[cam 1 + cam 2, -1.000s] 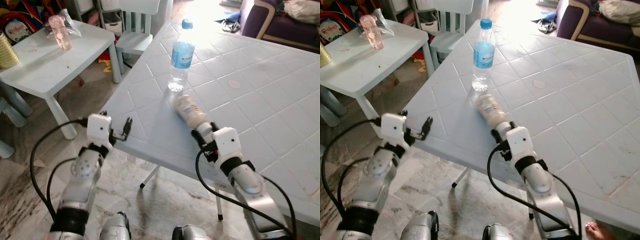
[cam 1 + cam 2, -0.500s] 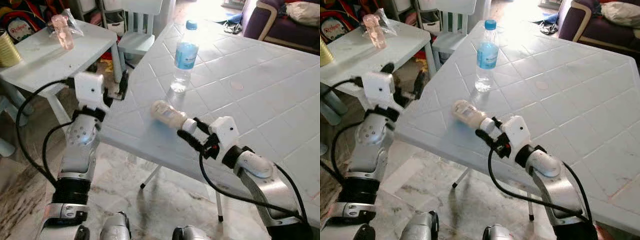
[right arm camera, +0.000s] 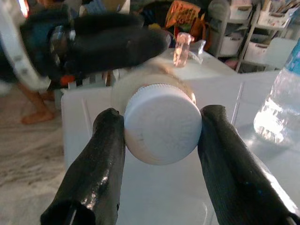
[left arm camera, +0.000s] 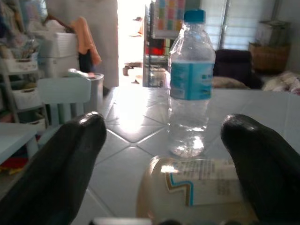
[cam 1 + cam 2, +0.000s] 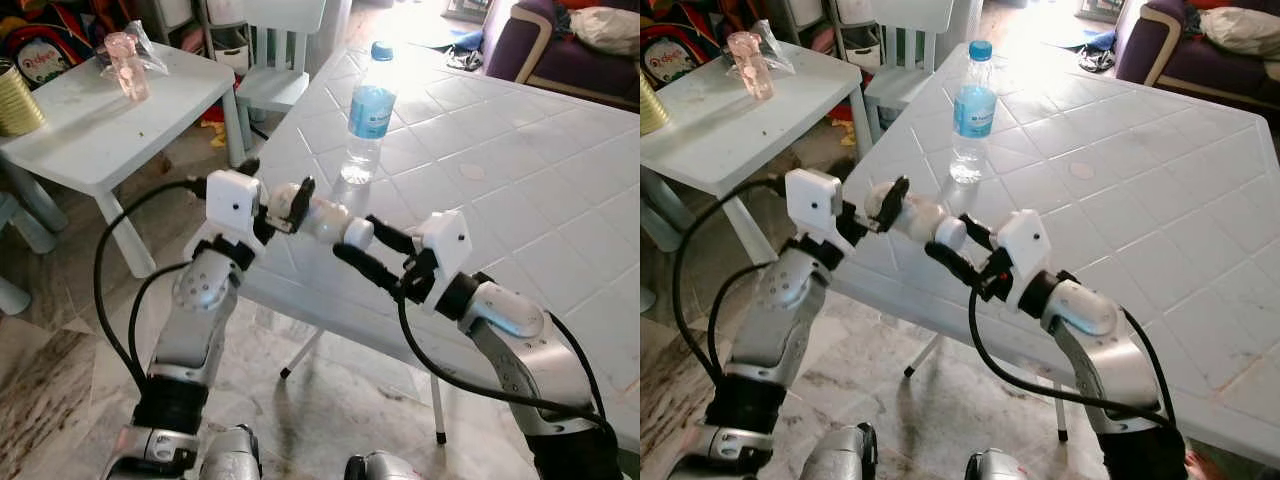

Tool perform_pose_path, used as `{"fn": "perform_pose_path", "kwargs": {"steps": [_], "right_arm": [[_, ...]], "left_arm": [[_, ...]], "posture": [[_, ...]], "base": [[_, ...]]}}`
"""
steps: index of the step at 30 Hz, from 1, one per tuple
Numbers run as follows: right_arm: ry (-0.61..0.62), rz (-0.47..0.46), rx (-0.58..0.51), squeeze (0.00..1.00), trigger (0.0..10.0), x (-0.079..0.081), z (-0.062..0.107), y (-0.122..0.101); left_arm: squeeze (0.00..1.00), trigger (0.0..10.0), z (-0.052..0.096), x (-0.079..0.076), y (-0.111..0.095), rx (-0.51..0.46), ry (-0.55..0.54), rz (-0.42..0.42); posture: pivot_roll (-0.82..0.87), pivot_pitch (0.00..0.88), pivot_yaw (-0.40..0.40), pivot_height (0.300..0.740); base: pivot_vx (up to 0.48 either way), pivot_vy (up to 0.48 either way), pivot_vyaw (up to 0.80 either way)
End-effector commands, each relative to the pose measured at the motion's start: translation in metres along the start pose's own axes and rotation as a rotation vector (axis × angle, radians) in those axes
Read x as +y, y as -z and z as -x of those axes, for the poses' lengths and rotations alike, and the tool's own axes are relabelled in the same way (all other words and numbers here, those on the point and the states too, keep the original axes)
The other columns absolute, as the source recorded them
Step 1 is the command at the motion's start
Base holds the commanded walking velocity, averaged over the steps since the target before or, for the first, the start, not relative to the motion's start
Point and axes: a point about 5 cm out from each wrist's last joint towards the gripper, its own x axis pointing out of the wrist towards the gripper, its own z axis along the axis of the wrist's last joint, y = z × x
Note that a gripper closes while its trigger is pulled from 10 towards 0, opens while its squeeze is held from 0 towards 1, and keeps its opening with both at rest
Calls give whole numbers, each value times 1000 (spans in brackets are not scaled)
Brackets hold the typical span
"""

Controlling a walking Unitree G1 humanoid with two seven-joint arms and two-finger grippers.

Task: Restocking fridge

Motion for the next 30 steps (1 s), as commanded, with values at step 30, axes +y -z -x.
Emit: {"fn": "perform_pose_path", "kwargs": {"steps": [30], "right_arm": [[298,81,-127,0,0,-30,-4,-18]], "left_arm": [[0,10000,15,-8,26,120,38,8]], "posture": [[30,65,-37,740]], "base": [[0,0,0]]}}
